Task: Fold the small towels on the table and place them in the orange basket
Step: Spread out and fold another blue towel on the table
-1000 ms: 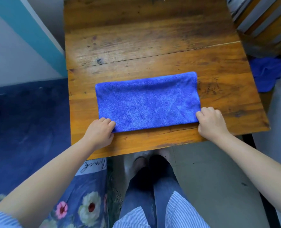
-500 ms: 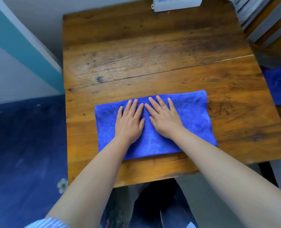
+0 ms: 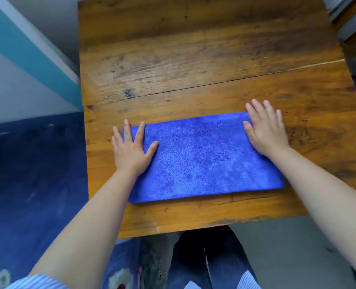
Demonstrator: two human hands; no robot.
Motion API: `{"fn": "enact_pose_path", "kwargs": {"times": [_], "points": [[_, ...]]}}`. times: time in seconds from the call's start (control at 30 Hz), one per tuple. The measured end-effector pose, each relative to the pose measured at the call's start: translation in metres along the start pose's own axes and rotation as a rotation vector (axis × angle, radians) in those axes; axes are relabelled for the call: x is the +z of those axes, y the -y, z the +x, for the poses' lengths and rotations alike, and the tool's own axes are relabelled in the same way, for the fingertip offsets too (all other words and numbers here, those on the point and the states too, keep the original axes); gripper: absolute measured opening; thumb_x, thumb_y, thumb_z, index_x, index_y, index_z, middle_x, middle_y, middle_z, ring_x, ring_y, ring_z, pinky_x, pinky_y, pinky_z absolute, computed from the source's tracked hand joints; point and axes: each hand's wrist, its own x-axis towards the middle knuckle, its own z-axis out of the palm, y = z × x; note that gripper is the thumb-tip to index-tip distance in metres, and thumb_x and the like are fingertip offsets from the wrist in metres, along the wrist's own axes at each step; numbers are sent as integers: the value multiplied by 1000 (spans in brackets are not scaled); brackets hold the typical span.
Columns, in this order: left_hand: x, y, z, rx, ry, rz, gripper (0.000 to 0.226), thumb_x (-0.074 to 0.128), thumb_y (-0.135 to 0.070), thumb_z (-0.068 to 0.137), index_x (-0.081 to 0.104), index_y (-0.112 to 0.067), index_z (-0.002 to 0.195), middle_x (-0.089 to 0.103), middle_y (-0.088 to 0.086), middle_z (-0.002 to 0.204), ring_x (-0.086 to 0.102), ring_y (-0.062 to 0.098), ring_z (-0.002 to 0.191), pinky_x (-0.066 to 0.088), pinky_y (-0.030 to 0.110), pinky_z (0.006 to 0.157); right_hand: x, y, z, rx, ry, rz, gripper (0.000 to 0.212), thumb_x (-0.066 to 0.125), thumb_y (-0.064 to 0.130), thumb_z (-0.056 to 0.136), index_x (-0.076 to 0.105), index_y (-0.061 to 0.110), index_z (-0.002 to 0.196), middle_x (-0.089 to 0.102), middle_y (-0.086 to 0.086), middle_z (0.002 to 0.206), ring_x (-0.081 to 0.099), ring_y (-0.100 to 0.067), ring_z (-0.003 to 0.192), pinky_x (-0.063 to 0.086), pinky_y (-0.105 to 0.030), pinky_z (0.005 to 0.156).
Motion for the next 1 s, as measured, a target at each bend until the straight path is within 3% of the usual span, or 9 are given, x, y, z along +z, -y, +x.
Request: {"fn": "enact_pose_path", "kwargs": {"times": [0.13, 0.2, 0.27, 0.37, 0.53, 0.7, 0.9, 1.0], "points": [[-7, -3, -1, 0, 43, 74, 67, 31, -55, 93, 6, -29, 149, -7, 11, 158, -9, 40, 143, -1, 47, 116, -9, -18, -1, 139, 47, 87, 56, 21, 38, 97, 10, 15, 148, 3, -1, 157, -2, -22, 145, -2, -46, 116], [-12, -7, -3, 16, 29, 132, 66, 32, -51, 95, 7, -23, 150, -5, 15, 157, -8, 39, 144, 0, 48, 116, -11, -16, -11, 196, 16, 114, 55, 28, 30, 99, 9, 12, 148, 6, -5, 157, 1, -23, 145, -1, -49, 115], [-16, -16, -6, 160, -34, 111, 62, 45, -39, 95, 25, -9, 146, 12, 24, 154, 8, 41, 143, 11, 50, 115, -13, -10, -29, 250, -50, 139, 57, 37, 27, 97, 15, 7, 146, 21, -11, 153, 10, -25, 144, -2, -52, 114], [-17, -37, -6, 448, -138, 141, 55, 68, -20, 80, 53, 5, 126, 46, 30, 136, 42, 48, 127, 35, 57, 101, -11, -2, -61, 293, -74, 123, 58, 52, 26, 91, 31, 5, 140, 47, -13, 136, 31, -27, 134, 1, -54, 112], [-21, -105, -7, 527, -2, 197, 58, 40, -31, 97, 20, -9, 147, 14, 10, 156, 8, 25, 146, 9, 40, 117, 1, 5, -107, 401, 13, 141, 62, 57, 33, 87, 35, 6, 138, 52, -15, 124, 46, -31, 117, 21, -44, 103], [-21, -169, -2, 572, 78, 165, 50, 44, -27, 95, 31, -10, 139, 39, 7, 142, 35, 26, 131, 28, 37, 106, 3, 13, -118, 569, 106, 289, 60, 53, 35, 90, 29, 8, 137, 44, -12, 130, 46, -30, 120, 31, -39, 96], [-33, -235, 12, 514, 268, 6, 62, 58, -22, 88, 31, -12, 142, 43, 12, 140, 40, 28, 128, 39, 37, 102, -4, 8, -114, 645, 188, 458, 41, 56, 30, 89, 38, 5, 117, 56, -15, 124, 52, -31, 117, 40, -37, 93], [-40, -258, 17, 552, 353, 76, 49, 61, -12, 83, 48, -5, 129, 54, 14, 125, 49, 29, 117, 44, 32, 89, -5, 2, -111, 635, 236, 522, 32, 57, 29, 89, 47, 7, 111, 60, -13, 120, 53, -29, 116, 40, -35, 93]]}}
